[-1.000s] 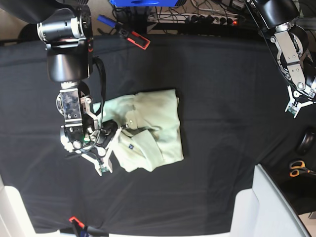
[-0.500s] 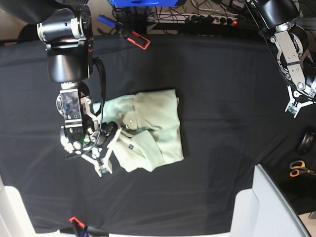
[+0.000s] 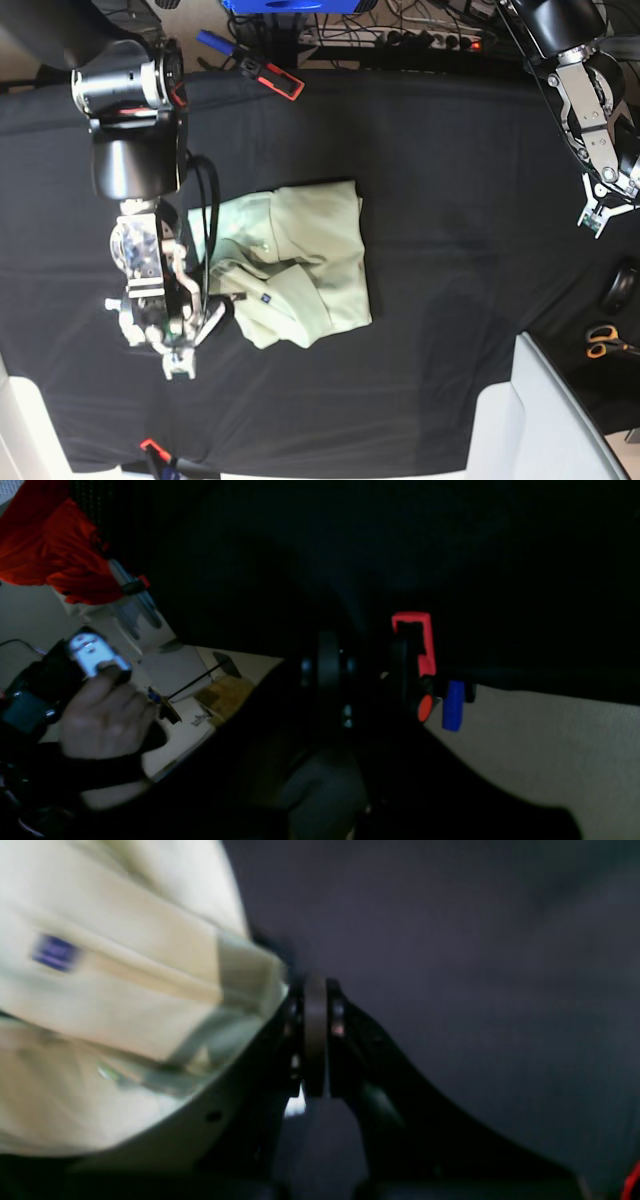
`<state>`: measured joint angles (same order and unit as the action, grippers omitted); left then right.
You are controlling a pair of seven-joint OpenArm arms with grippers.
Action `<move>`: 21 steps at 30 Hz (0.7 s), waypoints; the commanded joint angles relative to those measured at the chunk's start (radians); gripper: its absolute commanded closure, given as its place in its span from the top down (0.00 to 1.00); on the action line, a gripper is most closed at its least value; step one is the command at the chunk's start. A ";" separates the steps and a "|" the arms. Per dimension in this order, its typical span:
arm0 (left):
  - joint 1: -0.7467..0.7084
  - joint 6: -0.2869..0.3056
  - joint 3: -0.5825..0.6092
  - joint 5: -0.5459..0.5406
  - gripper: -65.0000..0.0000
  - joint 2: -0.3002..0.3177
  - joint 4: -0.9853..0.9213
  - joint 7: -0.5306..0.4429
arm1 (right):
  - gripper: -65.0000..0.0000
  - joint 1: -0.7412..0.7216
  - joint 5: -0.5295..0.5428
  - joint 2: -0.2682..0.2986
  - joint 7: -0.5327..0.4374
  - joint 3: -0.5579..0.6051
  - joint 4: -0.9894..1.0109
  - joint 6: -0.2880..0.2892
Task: Fold the T-shirt properly
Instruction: 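Grasp the shirt's folded edge with the right gripper, then tuck the shirt edge under the bundle with the right gripper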
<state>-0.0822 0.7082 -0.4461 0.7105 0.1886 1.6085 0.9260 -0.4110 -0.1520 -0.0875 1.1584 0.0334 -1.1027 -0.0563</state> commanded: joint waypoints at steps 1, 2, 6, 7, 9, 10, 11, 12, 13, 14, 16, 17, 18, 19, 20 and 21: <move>0.014 -0.010 -0.003 0.014 0.00 0.015 0.000 0.003 | 0.08 -0.048 -0.002 -0.004 0.021 0.003 -0.021 -0.017; 0.015 -0.010 -0.003 0.014 0.00 0.015 -0.012 0.003 | 0.16 -0.058 -0.001 -0.005 0.045 0.003 -0.021 -0.029; 0.017 -0.010 -0.003 0.014 0.00 0.015 -0.026 0.003 | 0.51 -0.070 0.001 -0.005 0.073 0.032 -0.021 -0.027; 0.017 -0.010 -0.003 0.014 0.00 0.013 -0.026 0.003 | 0.61 -0.070 0.001 -0.007 0.075 0.040 -0.021 -0.027; 0.017 -0.010 -0.003 0.014 0.00 0.010 -0.026 0.003 | 0.75 -0.070 0.002 -0.022 0.071 0.036 -0.023 -0.026; 0.017 -0.010 -0.003 0.014 0.00 0.009 -0.026 0.001 | 0.76 -0.068 0.004 -0.024 0.068 0.036 -0.023 -0.026; 0.017 -0.010 -0.003 0.014 0.00 0.009 -0.024 0.001 | 0.75 -0.068 0.018 -0.025 0.068 0.035 -0.023 -0.026; 0.017 -0.010 -0.003 0.014 0.00 0.009 -0.024 -0.002 | 0.74 -0.068 0.056 -0.027 0.068 0.035 -0.023 -0.026; 0.017 -0.010 -0.003 0.014 0.00 0.009 -0.024 -0.003 | 0.73 -0.068 0.113 -0.024 0.068 0.035 -0.023 -0.026; 0.017 -0.010 -0.003 0.014 0.00 0.009 -0.024 -0.003 | 0.71 -0.068 0.165 -0.021 0.067 0.035 -0.023 -0.032; 0.017 -0.010 -0.003 0.014 0.00 0.009 -0.024 -0.003 | 0.67 -0.065 0.259 -0.019 0.056 0.036 -0.021 -0.033; 0.017 -0.010 -0.003 0.014 0.00 0.009 -0.024 -0.003 | 0.65 -0.064 0.274 -0.018 0.047 0.036 -0.018 -0.037; 0.017 -0.010 -0.003 0.014 0.00 0.009 -0.024 -0.003 | 0.64 -0.064 0.276 -0.016 0.044 0.036 -0.015 -0.052; 0.017 -0.010 -0.003 0.014 0.00 0.009 -0.024 -0.003 | 0.63 -0.059 0.276 -0.016 0.036 0.036 -0.015 -0.078; 0.017 -0.010 -0.003 0.014 0.00 0.012 -0.024 -0.003 | 0.63 -0.048 0.277 -0.014 0.030 0.036 -0.017 -0.099; 0.017 -0.010 -0.003 0.014 0.00 0.013 -0.024 -0.003 | 0.63 -0.044 0.277 -0.014 0.024 0.038 -0.018 -0.113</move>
<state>-0.0750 0.7082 -0.4450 0.7097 0.1837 1.5677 0.9215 -0.4324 0.1242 -0.1020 1.1862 0.0696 -1.1049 -0.1600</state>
